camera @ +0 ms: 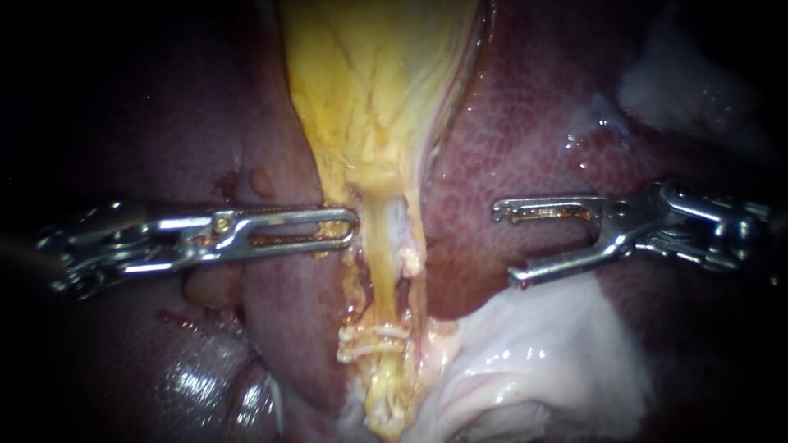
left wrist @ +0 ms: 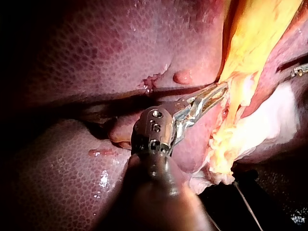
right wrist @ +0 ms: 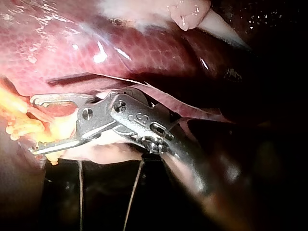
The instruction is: Going back second clip left tube
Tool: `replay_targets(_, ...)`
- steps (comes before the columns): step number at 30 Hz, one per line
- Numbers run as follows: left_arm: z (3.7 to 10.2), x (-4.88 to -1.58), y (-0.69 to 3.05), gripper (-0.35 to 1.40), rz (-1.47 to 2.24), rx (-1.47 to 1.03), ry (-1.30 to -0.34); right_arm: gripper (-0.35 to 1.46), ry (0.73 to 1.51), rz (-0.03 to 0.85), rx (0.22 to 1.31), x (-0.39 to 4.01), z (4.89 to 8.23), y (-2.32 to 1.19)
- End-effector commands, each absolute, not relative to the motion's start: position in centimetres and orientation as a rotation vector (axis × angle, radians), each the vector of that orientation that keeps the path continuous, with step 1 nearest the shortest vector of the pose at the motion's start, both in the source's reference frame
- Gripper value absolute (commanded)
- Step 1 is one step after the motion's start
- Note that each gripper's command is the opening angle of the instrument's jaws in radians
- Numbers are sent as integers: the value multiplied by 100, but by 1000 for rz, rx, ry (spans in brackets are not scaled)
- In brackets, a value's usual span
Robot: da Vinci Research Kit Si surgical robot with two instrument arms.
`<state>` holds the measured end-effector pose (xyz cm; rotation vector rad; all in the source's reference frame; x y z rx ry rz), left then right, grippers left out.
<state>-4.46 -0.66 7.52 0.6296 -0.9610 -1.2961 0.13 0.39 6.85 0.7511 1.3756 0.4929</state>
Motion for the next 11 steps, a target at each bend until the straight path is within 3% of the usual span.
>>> replay_targets(1,752,-446,-67,-35,-1296,631,-961,60,1375,493,751,12,684,39)
replay_targets(11,749,-445,-64,-35,-1295,634,-960,60,1373,488,749,13,678,37)
